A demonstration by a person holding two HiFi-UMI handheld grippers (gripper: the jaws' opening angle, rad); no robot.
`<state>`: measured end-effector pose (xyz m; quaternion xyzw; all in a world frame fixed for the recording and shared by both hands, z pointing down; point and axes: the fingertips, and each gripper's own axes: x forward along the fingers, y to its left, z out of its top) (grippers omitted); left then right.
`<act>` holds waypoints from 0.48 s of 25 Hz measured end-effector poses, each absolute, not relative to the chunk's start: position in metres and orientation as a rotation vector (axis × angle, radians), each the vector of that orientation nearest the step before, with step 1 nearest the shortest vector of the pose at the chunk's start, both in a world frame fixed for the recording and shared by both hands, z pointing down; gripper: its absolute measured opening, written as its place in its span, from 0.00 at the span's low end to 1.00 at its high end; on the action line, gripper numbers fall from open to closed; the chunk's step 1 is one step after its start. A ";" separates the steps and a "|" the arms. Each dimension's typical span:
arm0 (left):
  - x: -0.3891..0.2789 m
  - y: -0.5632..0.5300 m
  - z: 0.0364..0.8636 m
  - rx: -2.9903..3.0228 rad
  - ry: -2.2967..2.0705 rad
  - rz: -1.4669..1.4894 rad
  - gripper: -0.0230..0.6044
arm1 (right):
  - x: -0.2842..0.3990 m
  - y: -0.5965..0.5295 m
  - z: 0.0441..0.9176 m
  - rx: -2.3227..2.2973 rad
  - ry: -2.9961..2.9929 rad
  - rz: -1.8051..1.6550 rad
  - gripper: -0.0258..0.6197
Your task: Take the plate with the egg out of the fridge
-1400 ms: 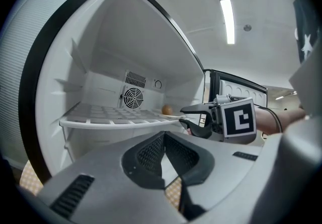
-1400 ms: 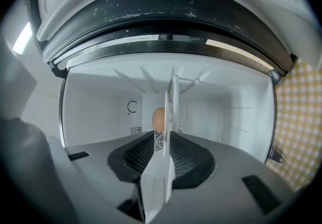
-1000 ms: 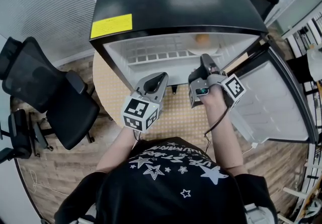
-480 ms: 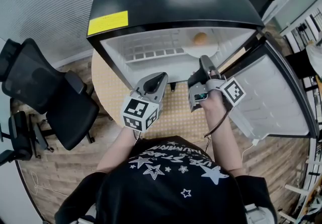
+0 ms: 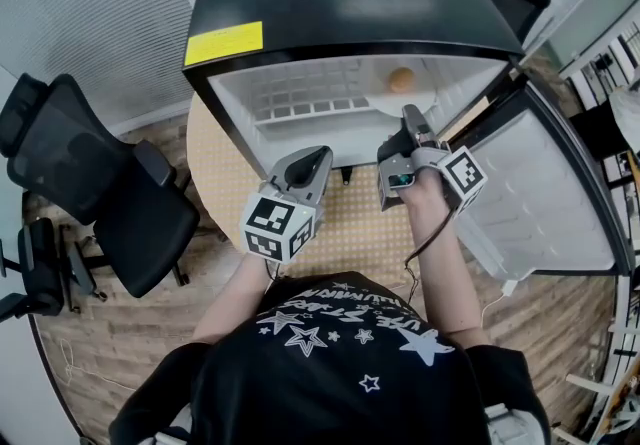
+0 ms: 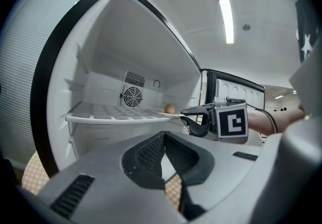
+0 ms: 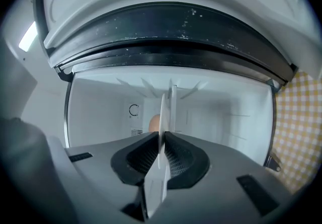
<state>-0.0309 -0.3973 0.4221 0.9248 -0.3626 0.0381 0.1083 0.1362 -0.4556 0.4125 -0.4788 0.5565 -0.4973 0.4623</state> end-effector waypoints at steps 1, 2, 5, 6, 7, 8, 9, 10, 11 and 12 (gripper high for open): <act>-0.032 -0.396 0.422 2.719 -1.071 0.114 0.05 | 0.135 -0.455 0.411 -1.162 1.361 -1.225 0.12; -0.033 -0.395 0.422 2.718 -1.075 0.116 0.05 | 0.134 -0.454 0.410 -1.153 1.364 -1.224 0.12; -0.034 -0.393 0.423 2.714 -1.082 0.121 0.05 | 0.129 -0.451 0.406 -1.144 1.393 -1.227 0.12; -0.033 -0.392 0.423 2.713 -1.085 0.123 0.05 | 0.127 -0.449 0.406 -1.133 1.397 -1.233 0.12; -0.033 -0.390 0.423 2.712 -1.090 0.125 0.05 | 0.124 -0.447 0.405 -1.118 1.400 -1.239 0.12; -0.033 -0.388 0.422 2.711 -1.096 0.125 0.05 | 0.122 -0.443 0.404 -1.105 1.405 -1.246 0.12; -0.032 -0.384 0.421 2.710 -1.104 0.125 0.05 | 0.120 -0.438 0.403 -1.094 1.412 -1.252 0.12; -0.032 -0.381 0.421 2.709 -1.113 0.124 0.05 | 0.118 -0.432 0.402 -1.084 1.420 -1.258 0.12; -0.032 -0.377 0.420 2.707 -1.123 0.123 0.05 | 0.117 -0.426 0.400 -1.072 1.426 -1.264 0.12; -0.032 -0.372 0.419 2.705 -1.133 0.122 0.05 | 0.115 -0.418 0.400 -1.060 1.433 -1.269 0.12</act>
